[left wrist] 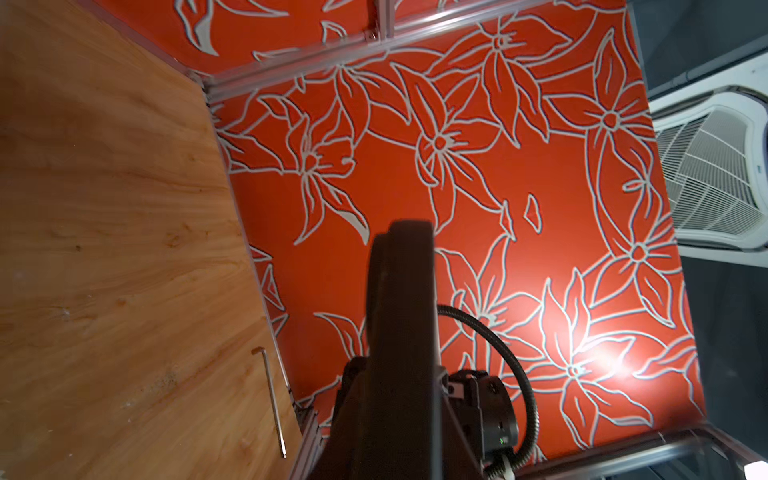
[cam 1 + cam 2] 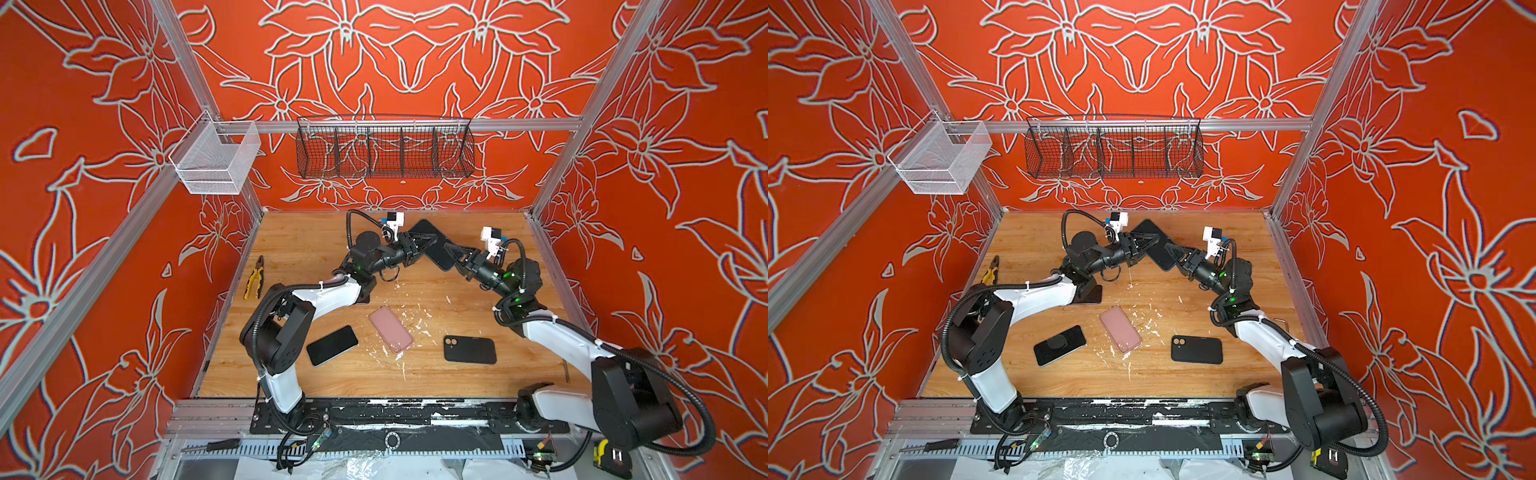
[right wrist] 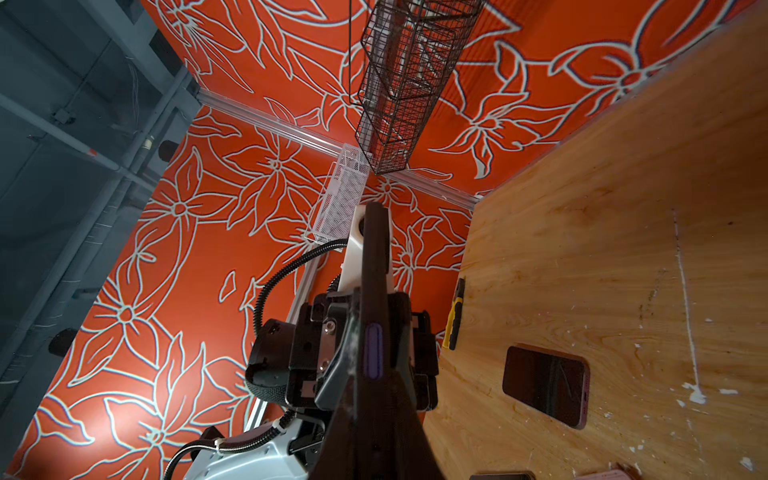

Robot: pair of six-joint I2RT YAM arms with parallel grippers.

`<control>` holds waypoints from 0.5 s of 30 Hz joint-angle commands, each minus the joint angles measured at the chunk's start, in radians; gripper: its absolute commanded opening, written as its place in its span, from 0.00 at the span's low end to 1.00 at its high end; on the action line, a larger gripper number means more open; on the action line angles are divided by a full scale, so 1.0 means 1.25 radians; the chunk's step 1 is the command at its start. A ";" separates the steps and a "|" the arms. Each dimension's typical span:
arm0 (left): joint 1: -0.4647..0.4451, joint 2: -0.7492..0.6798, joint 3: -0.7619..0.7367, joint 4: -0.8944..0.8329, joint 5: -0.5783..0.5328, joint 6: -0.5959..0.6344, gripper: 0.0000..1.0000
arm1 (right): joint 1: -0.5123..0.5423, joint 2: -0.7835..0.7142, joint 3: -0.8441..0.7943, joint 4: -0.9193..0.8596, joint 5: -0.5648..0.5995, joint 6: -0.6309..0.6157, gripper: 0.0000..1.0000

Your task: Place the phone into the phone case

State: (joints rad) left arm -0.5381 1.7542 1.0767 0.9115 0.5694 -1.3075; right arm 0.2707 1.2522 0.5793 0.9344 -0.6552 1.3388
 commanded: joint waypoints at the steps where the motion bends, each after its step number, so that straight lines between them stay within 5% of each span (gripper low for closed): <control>1: -0.003 -0.053 0.000 -0.033 -0.076 0.055 0.12 | 0.009 -0.044 0.005 0.032 0.043 -0.029 0.00; 5: -0.002 -0.061 0.014 -0.064 -0.067 0.074 0.00 | 0.010 -0.048 0.010 0.011 0.030 -0.043 0.00; 9: 0.010 -0.068 0.024 -0.080 -0.022 0.078 0.00 | -0.003 -0.036 0.037 -0.010 -0.050 -0.056 0.22; 11: 0.029 -0.072 0.039 -0.095 0.049 0.078 0.00 | -0.032 -0.030 0.052 -0.004 -0.132 -0.044 0.35; 15: 0.078 -0.074 0.100 -0.184 0.242 0.113 0.00 | -0.099 -0.041 0.073 0.003 -0.287 -0.026 0.45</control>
State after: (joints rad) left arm -0.4881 1.6970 1.1324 0.7395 0.6857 -1.2217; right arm 0.1890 1.2221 0.6178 0.8921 -0.8402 1.2999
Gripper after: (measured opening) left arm 0.099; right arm 0.441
